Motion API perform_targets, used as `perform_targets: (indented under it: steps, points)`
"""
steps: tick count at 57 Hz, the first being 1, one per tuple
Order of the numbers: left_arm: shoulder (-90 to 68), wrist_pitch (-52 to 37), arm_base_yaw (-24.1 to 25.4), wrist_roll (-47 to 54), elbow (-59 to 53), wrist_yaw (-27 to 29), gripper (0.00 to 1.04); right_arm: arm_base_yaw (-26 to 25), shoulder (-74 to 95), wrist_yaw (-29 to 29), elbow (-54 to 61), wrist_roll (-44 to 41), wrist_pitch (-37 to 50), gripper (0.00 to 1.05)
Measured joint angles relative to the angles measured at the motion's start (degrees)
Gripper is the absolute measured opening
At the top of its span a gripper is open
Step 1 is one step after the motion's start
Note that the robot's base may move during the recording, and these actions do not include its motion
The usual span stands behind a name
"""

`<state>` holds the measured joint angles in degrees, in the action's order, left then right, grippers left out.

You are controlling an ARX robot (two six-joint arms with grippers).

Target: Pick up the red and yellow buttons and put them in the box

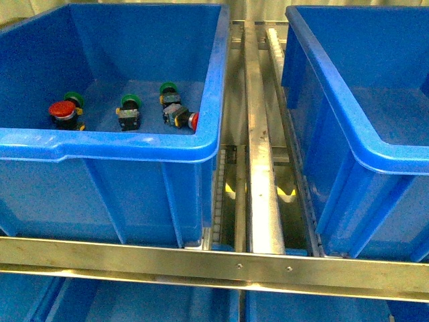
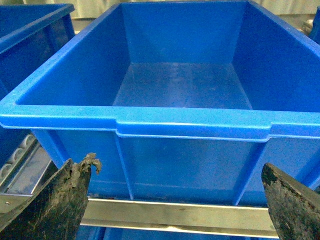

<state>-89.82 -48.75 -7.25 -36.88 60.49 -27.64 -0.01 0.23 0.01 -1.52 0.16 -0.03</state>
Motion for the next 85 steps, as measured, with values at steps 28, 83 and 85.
perform_targets:
  steps: [28, 83, 85]
  points:
    - [-12.9, -23.5, -13.7, -26.5, 3.9, -16.4, 0.33, 0.0, 0.0, 0.0, 0.0, 0.0, 0.0, 0.99]
    - [-12.8, -22.7, -15.1, -27.8, 3.4, -17.6, 0.33, -14.1, 48.6, 5.9, -33.8, 18.1, 33.2, 0.99]
    - [-12.8, -22.4, -15.1, -27.7, 3.4, -17.6, 0.33, -13.2, 50.0, 5.6, -35.5, 25.4, 32.3, 0.99]
